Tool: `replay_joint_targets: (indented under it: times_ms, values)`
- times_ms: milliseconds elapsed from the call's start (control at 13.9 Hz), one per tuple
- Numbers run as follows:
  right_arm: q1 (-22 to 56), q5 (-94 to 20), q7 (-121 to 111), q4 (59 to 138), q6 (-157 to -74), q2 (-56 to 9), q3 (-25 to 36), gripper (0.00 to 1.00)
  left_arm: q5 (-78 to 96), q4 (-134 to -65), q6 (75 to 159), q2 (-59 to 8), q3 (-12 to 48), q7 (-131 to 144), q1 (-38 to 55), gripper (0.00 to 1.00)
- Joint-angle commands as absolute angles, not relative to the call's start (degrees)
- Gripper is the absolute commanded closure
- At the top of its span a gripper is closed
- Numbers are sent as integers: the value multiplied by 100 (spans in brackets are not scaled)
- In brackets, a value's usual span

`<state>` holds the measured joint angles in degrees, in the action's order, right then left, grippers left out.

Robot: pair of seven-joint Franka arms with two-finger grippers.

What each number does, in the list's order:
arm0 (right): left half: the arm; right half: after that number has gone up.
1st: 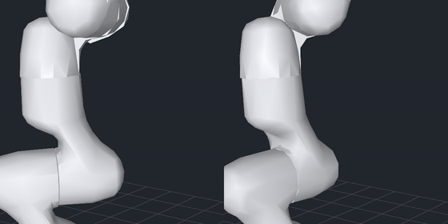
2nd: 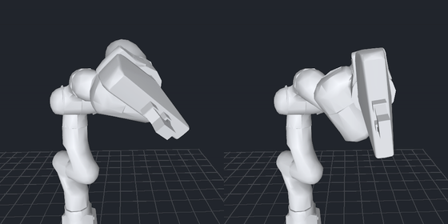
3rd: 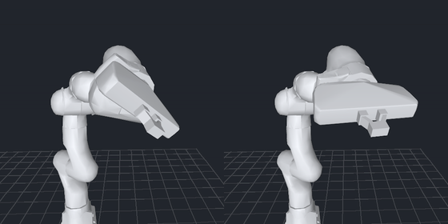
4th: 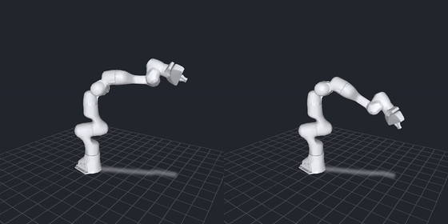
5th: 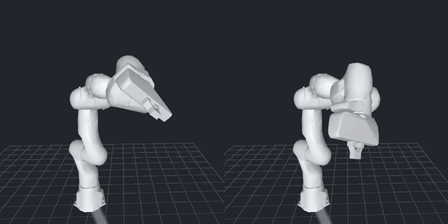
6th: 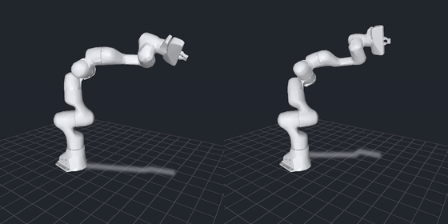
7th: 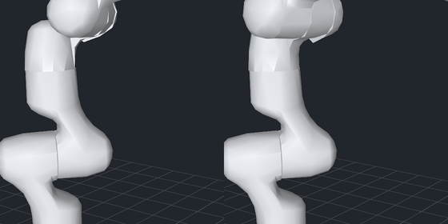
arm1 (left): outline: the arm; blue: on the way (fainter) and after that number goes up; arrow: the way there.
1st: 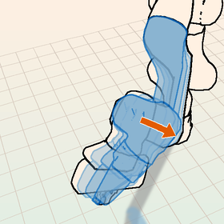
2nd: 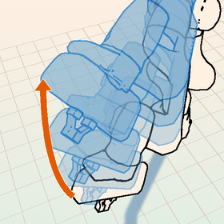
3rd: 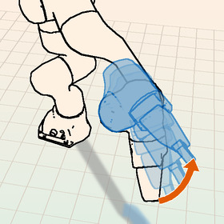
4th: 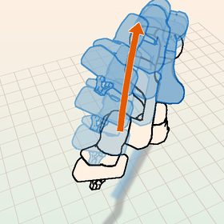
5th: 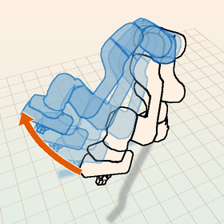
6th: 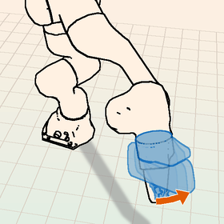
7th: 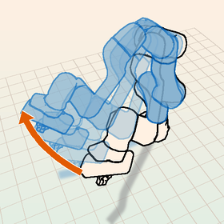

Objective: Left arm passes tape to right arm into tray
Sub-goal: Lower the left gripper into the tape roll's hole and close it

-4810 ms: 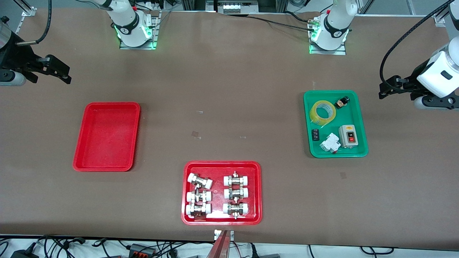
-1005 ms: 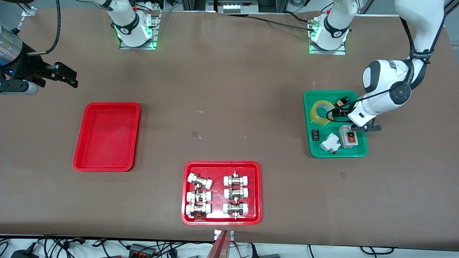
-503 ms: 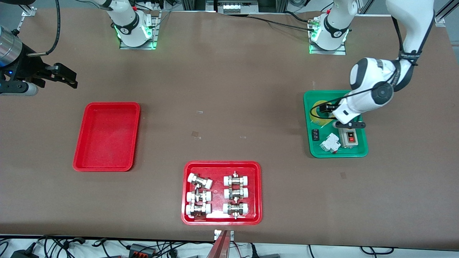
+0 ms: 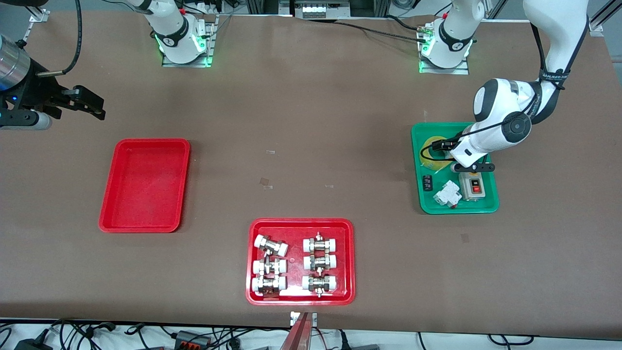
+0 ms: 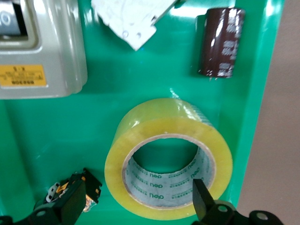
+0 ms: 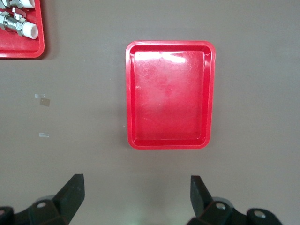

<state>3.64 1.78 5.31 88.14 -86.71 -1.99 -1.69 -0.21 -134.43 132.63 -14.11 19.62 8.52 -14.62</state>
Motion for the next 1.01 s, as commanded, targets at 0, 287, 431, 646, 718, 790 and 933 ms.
replay_joint_targets:
  times_ms: [0, 287, 431, 646, 718, 790, 933]
  values:
    - [378, 149, 466, 8780, -8666, -176, -167, 0, -26, -13631, 13447, -1424, 2004, 940, -1538, 0]
    - [378, 149, 483, 8780, -8649, -185, -167, 0, -26, -13808, 13860, -1555, 2004, 1097, -1556, 10]
    - [387, 149, 501, 8780, -8648, -185, -167, 0, -26, -13808, 13843, -1547, 2004, 1292, -1564, 40]
    - [387, 149, 501, 8780, -8657, -185, -167, 0, -26, -13799, 13825, -1494, 2013, 1318, -1722, 100]
    - [387, 149, 510, 8780, -8657, -185, -167, 0, -26, -13773, 13799, -1477, 2004, 1362, -1757, 100]
    - [387, 149, 510, 8780, -8657, -185, -167, 0, -26, -13746, 13799, -1477, 1987, 1362, -1793, 100]
    - [387, 149, 519, 8780, -8657, -185, -167, 0, -26, -13737, 13799, -1424, 1995, 1310, -1924, 100]
